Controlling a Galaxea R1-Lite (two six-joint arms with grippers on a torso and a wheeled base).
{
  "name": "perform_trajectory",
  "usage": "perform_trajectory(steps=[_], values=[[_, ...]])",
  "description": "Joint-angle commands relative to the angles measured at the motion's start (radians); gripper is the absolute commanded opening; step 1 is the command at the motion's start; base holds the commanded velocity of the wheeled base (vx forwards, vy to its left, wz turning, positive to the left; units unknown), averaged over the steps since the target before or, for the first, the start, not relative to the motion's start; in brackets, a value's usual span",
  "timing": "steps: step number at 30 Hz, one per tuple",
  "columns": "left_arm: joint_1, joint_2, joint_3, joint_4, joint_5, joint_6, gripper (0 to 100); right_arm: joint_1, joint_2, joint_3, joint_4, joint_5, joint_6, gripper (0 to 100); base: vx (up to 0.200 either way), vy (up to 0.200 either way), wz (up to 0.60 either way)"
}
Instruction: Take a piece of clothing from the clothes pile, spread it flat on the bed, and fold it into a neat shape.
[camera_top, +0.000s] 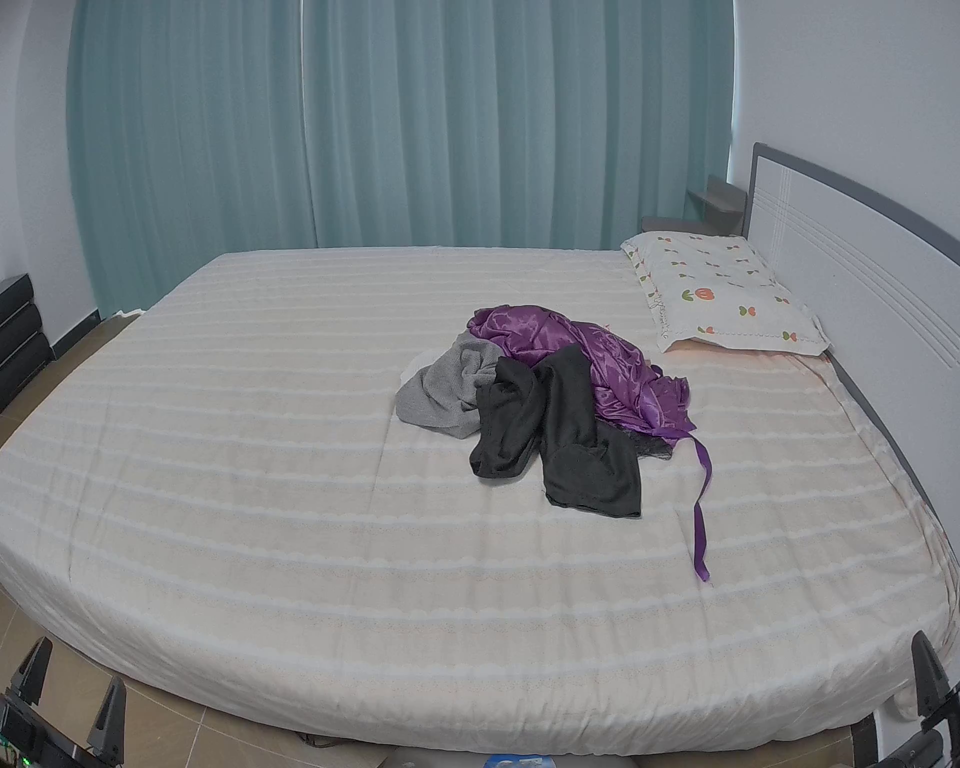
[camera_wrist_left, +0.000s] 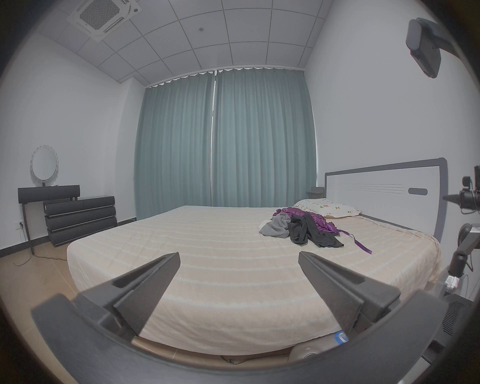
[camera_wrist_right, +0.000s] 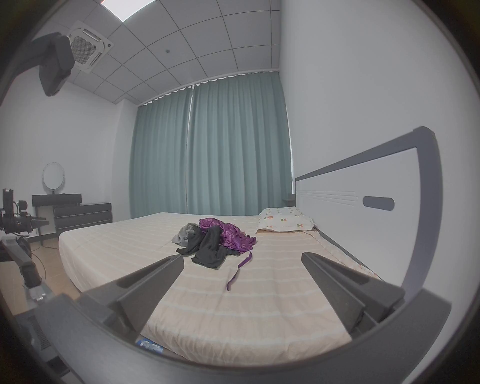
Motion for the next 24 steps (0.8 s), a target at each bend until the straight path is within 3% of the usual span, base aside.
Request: perform_trajectory(steps=[1,4,6,14,19,24], values=[[0.0,-0.018,0.017,0.0,0.0,0.0,100,0.024,0.257,-0.099,0.0,0.048,-0.016,100,0.0,0.0,0.0],[0.0,-0.018,0.017,0.0,0.001,0.0,100,0.029,0.369,-0.112,-0.031,0.059,0.041,100,0.0,0.0,0.0],[0.0,-0.018,0.017,0.0,0.0,0.0,100,0.066,0.533,-0.132,-0.131,0.085,0.127,100,0.0,0.0,0.0],[0.0,-0.018,0.017,0.0,0.0,0.0,100,0.149,0.958,-0.201,-0.324,0.097,0.156,100,0.0,0.0,0.0],[0.0,-0.018,0.017,0.0,0.001,0.0,100,0.182,1.242,-0.336,-0.4,0.098,0.288,100,0.0,0.0,0.0],[0.0,-0.018,0.017,0.0,0.0,0.0,100,0.182,1.524,-0.497,-0.483,0.089,0.329,100,0.0,0.0,0.0]])
